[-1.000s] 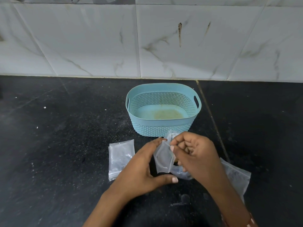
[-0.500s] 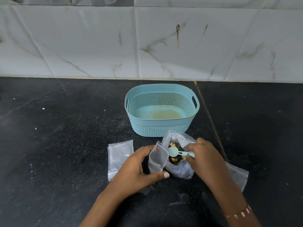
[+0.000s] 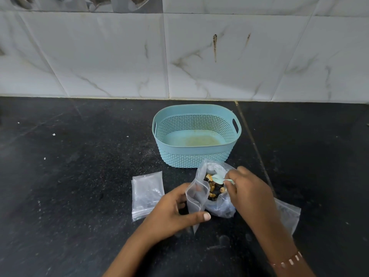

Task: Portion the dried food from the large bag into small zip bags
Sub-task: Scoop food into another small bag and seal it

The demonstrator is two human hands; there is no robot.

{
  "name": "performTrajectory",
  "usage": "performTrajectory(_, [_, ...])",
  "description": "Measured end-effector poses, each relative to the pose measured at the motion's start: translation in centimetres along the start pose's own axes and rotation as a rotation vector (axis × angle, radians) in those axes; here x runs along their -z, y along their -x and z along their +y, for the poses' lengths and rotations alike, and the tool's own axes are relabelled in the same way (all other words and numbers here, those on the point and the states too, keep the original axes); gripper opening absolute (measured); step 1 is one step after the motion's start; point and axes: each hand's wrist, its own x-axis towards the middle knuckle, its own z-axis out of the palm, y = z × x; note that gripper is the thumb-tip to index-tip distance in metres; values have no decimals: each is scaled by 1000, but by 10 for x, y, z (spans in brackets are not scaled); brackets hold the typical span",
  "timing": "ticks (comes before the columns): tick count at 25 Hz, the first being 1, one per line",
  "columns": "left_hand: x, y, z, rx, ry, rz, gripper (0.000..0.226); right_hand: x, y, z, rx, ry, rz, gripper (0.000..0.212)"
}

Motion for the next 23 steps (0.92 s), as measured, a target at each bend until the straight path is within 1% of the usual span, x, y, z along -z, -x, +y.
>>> performTrajectory(1, [-1,0,1,10,27,-3,50,-1,0,-2,39,29,9,20])
performTrajectory(3, [-2,0,2,21,77,-15,46,-5,-1,-5,99,117,7,30])
performTrajectory(5, [-5,2,5,26,106,-29,42,-7,-2,-8,129,121,-17,33])
performTrajectory(8, [-11,1,6,48,169,-19,42,-18,-2,-5,120,103,-124,36])
performTrajectory(10, [-15,1,8,62,215,3,40,-14,-4,-4,113,80,-139,31])
performTrajectory(12, [-17,0,11,75,252,1,36,-11,-9,2,65,23,-116,13])
performTrajectory(13, [-17,0,12,83,264,-2,35,-9,-12,4,69,32,-102,7])
performTrajectory(14, [-16,1,14,91,275,-8,34,-7,-13,4,81,25,-100,10])
performTrajectory(16, [-16,1,16,109,316,-13,31,-4,-11,-3,113,64,-158,31])
performTrajectory(17, [-15,1,17,117,340,-18,32,-10,-12,-2,124,92,-141,39])
performTrajectory(19, [-15,1,18,120,375,-29,36,-14,-15,-6,174,126,-115,43])
performTrajectory(20, [-15,1,18,114,383,-30,36,-10,-14,-6,166,117,-146,38])
performTrajectory(22, [-16,1,19,100,391,-25,35,-6,-16,-1,145,87,-145,12])
performTrajectory(23, [-17,1,18,99,398,-20,35,-8,-17,8,138,51,-188,9])
